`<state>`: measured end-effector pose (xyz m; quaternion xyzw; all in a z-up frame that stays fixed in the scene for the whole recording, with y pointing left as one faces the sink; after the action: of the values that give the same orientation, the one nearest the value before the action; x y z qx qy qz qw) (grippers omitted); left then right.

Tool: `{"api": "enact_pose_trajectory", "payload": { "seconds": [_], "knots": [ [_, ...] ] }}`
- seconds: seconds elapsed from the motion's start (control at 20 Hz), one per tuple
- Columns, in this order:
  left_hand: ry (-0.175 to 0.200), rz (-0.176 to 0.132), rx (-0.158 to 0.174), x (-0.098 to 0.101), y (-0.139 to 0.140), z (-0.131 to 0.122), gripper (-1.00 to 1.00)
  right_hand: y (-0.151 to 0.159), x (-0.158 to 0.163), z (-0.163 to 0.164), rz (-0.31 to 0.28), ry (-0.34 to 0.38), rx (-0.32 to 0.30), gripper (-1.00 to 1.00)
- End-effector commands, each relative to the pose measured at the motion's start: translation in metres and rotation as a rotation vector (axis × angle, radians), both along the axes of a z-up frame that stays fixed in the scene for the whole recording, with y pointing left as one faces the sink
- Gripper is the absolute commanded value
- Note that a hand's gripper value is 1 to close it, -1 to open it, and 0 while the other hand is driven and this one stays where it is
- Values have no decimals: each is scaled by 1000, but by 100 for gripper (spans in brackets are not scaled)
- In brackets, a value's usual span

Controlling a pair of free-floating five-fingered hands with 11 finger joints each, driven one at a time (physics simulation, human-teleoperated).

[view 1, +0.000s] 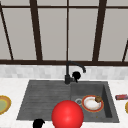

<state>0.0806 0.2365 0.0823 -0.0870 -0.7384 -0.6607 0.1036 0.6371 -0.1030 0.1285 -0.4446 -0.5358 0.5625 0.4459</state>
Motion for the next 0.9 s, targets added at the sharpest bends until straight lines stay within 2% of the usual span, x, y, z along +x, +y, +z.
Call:
{"api": "enact_pose_trajectory", "payload": {
  "seconds": [0.0,0.1,0.25,0.4,0.55,0.85],
  "knots": [
    [0,0,0,0,0,0,0,0,2,-22,-84,56,0,100],
    [0,0,0,0,0,0,0,-4,5,-26,-81,30,28,100],
    [0,0,0,0,0,0,0,-18,9,-28,-50,4,103,100],
    [0,0,0,0,0,0,0,-18,7,-25,-47,14,150,100],
    [0,0,0,0,0,0,0,-18,6,-24,-40,9,157,100],
    [0,0,0,0,0,0,0,-19,5,-27,-5,-46,138,100]
  ]
}}
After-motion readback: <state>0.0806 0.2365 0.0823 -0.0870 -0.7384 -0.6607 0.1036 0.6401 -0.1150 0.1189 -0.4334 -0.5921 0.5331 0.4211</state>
